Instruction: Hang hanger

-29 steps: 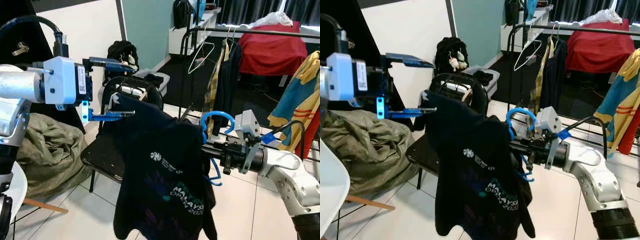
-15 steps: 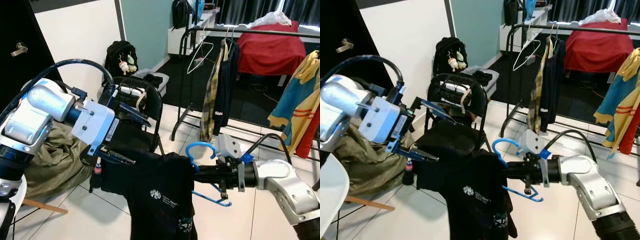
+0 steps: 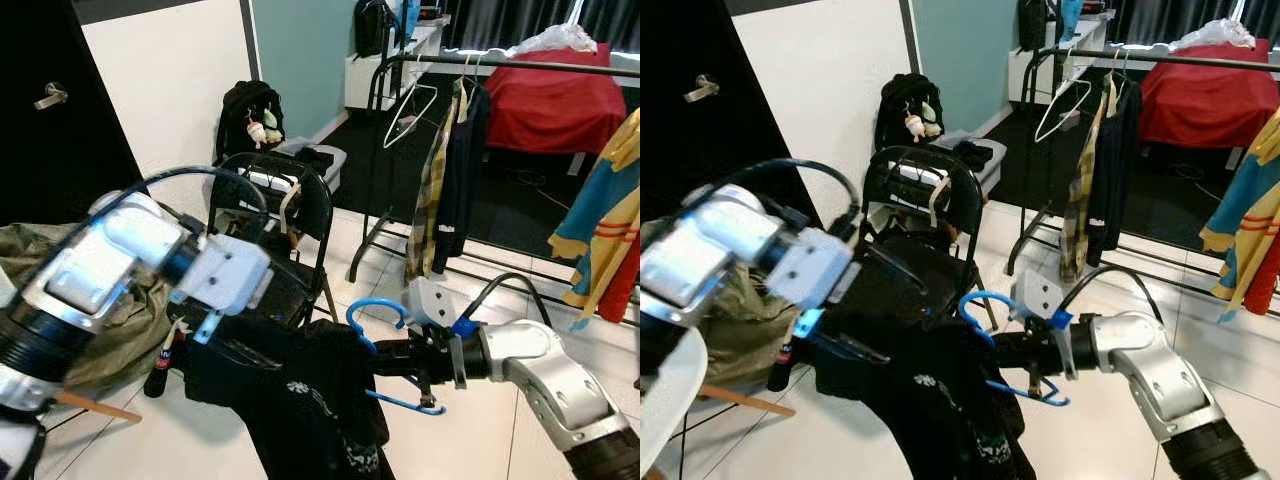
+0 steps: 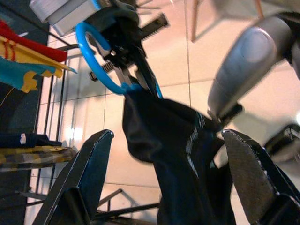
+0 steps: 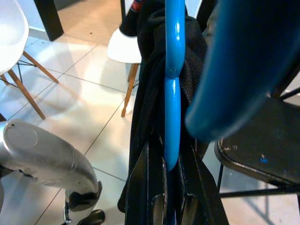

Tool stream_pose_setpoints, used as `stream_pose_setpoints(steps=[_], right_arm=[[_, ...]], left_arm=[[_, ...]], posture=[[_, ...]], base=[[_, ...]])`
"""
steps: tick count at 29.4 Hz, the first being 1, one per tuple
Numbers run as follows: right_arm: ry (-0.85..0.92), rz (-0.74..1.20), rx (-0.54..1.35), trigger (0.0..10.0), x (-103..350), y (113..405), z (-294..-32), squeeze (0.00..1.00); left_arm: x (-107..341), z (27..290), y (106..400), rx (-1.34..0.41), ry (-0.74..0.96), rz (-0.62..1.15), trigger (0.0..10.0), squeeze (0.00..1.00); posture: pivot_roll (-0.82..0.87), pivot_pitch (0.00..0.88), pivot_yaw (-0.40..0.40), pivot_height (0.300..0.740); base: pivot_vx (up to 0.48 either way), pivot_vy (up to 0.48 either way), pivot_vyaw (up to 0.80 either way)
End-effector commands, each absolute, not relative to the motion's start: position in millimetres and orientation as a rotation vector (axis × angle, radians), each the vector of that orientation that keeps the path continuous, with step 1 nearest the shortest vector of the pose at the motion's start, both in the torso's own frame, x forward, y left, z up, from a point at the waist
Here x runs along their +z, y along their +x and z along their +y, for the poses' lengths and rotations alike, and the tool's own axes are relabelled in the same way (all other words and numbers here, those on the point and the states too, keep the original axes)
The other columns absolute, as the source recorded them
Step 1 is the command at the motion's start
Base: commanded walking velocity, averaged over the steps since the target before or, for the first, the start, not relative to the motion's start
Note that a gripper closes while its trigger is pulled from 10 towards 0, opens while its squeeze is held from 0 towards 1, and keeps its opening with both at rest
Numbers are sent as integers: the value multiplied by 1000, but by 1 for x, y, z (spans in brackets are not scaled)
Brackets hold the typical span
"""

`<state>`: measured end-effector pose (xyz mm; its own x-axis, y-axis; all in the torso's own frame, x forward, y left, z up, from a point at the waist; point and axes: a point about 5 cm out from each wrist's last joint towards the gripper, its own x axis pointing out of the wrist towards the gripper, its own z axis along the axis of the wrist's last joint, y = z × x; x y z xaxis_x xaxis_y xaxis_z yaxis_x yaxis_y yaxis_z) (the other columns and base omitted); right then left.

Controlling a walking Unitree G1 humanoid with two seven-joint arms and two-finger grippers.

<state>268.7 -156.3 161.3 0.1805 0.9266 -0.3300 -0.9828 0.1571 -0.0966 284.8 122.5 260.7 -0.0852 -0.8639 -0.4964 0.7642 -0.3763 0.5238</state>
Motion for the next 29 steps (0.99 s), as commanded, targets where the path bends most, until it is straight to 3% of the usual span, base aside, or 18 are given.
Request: stream_pose_setpoints(steps=[1,25,26,29], right_arm=[[-344,154,1407,10000,170,268,-149,0],[-332,95,1421,10000,179,267,-144,0],[-331,91,1419,10000,180,267,-144,0],[-330,84,1416,10000,181,267,-145,0]], left_arm=[[255,121,285,-1727,885,-123,10000,0],[224,111,294,-1597,829,-40,9725,0],[223,111,293,-1605,829,-29,0,0],[222,112,292,-1621,836,-8,0,0]], posture=[[-54,0,68,740],[-53,0,74,740],[-53,0,74,740],[-53,0,75,740]], base=[[0,0,0],[0,0,0],[0,0,0],[0,0,0]])
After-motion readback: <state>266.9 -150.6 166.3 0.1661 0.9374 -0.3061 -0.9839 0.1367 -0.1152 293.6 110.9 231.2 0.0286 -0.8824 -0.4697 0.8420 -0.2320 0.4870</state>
